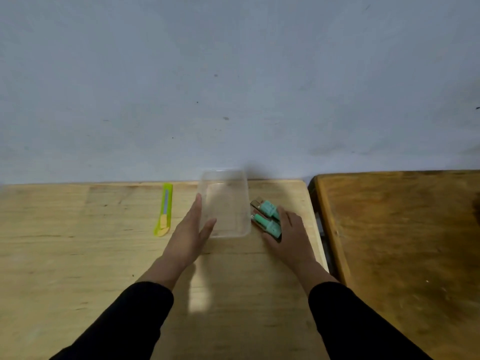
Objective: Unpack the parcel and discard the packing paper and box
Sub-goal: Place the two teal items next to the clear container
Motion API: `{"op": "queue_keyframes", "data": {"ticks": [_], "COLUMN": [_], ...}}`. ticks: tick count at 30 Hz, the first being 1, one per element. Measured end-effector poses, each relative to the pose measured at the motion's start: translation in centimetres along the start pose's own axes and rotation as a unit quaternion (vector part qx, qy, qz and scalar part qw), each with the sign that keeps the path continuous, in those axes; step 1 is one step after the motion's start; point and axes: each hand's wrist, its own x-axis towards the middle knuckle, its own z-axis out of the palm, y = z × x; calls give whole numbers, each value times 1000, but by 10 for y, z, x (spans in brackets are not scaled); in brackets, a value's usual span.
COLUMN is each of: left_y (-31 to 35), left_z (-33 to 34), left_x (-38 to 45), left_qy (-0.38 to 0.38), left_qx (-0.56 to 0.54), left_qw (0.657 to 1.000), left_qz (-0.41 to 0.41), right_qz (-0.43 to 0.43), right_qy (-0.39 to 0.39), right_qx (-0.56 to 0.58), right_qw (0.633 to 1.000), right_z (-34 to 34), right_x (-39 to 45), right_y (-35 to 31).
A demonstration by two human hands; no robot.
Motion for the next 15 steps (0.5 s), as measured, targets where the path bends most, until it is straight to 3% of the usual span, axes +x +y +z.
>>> {"op": "queue_keyframes", "data": {"ticks": [10,15], "left_y": [-6,-6], "left_z": [0,-3], "left_x": [5,4], "left_qy": [-32,-46], "left_qx": [-28,-78], "left_qw": [999,996], "left_qz": [-13,3], "right_qz": [51,14], "right_qy": [128,154], "right_qx": [88,133], "right_qw": [987,979], "right_z": [-16,-13], "right_x": [5,15], "right_y": [-24,-69]}}
